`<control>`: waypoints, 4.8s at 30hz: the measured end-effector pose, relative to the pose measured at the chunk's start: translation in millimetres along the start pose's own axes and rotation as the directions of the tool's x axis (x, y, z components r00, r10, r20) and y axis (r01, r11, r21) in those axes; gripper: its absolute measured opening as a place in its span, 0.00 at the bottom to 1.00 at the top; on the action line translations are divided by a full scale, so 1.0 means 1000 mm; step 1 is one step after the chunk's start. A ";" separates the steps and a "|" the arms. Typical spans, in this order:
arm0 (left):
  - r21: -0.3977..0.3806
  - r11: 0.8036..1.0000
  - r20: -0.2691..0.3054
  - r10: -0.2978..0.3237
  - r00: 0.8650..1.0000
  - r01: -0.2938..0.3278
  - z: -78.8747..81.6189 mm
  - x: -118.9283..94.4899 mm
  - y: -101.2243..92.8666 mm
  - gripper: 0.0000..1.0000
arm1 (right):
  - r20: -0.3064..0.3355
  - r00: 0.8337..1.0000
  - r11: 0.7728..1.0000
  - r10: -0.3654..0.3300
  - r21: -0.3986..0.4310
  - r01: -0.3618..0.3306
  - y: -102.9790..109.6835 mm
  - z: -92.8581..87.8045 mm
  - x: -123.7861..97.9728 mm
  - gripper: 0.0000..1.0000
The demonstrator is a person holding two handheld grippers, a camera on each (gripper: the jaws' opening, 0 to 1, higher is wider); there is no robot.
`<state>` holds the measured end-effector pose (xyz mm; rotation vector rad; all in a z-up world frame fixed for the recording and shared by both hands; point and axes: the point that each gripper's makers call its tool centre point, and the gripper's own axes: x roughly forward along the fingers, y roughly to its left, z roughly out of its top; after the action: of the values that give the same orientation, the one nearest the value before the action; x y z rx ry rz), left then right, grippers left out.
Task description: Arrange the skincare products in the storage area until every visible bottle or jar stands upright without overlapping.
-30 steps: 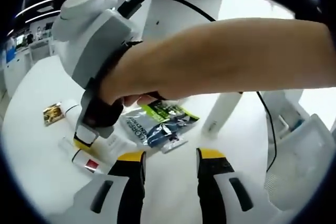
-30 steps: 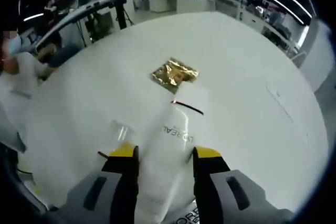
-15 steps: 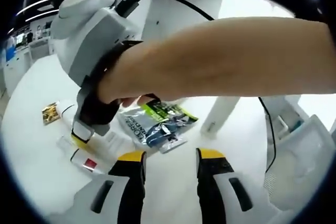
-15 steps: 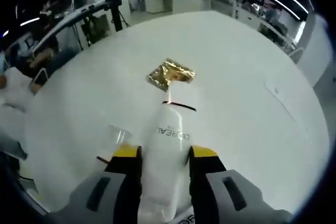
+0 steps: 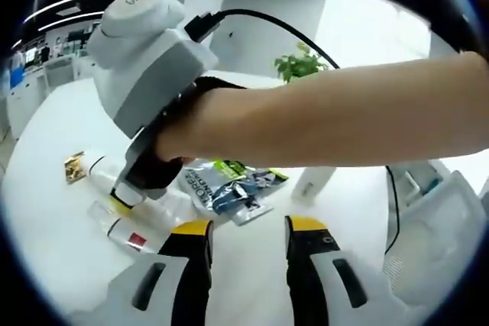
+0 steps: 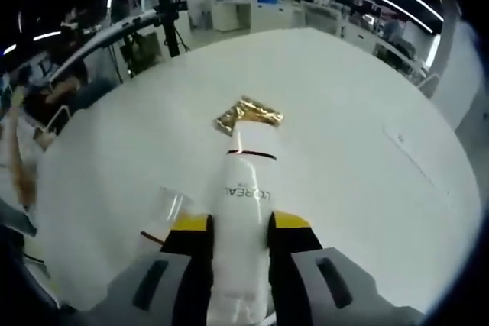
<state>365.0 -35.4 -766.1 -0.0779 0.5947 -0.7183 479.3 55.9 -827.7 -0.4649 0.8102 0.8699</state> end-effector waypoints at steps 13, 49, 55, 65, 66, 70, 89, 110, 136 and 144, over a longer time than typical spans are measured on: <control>-0.101 0.995 0.061 0.031 0.998 -0.024 0.011 -0.017 0.017 0.31 | 0.102 0.994 0.999 0.042 0.008 -0.043 0.004 0.016 -0.023 0.22; -0.059 0.993 0.142 -0.096 0.985 0.105 0.037 -0.106 -0.007 0.32 | 0.425 0.869 0.873 0.253 -0.487 -0.016 0.082 0.068 -0.204 0.23; -0.024 0.995 0.121 -0.097 0.988 0.101 0.034 -0.128 0.000 0.34 | 0.346 0.907 0.742 0.241 -0.667 0.057 0.105 0.044 -0.210 0.23; 0.075 0.984 -0.014 -0.159 0.987 0.159 0.029 -0.140 0.008 0.34 | 0.268 0.948 0.551 0.172 -0.824 0.133 0.123 0.011 -0.209 0.23; 0.085 0.982 -0.028 -0.166 0.986 0.167 0.029 -0.138 0.007 0.34 | 0.267 0.951 0.530 0.159 -0.835 0.146 0.122 0.009 -0.209 0.23; 0.142 0.961 -0.125 -0.219 0.968 0.236 0.024 -0.131 -0.002 0.37 | 0.240 0.961 0.469 0.134 -0.870 0.152 0.124 -0.003 -0.206 0.23; 0.256 0.878 -0.428 -0.272 0.862 0.404 -0.005 -0.085 -0.045 0.26 | 0.198 0.980 0.110 -0.001 -0.974 0.197 0.127 -0.043 -0.203 0.23; 0.204 0.879 -0.560 -0.256 0.788 0.431 -0.041 -0.096 -0.067 0.25 | 0.214 0.977 -0.182 0.008 -0.960 0.212 0.150 -0.054 -0.205 0.24; 0.183 0.895 -0.502 -0.270 0.821 0.406 -0.070 -0.074 -0.071 0.19 | 0.198 0.980 -0.234 0.029 -0.952 0.199 0.143 -0.090 -0.198 0.32; 0.179 0.905 -0.486 -0.260 0.834 0.386 -0.073 -0.075 -0.063 0.19 | 0.219 0.976 -0.043 0.012 -0.975 0.220 0.119 -0.095 -0.213 0.42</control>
<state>244.1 -25.6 -774.0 0.2587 0.9381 -1.1642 258.9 -41.7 -724.5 -1.7788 -0.2787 1.2506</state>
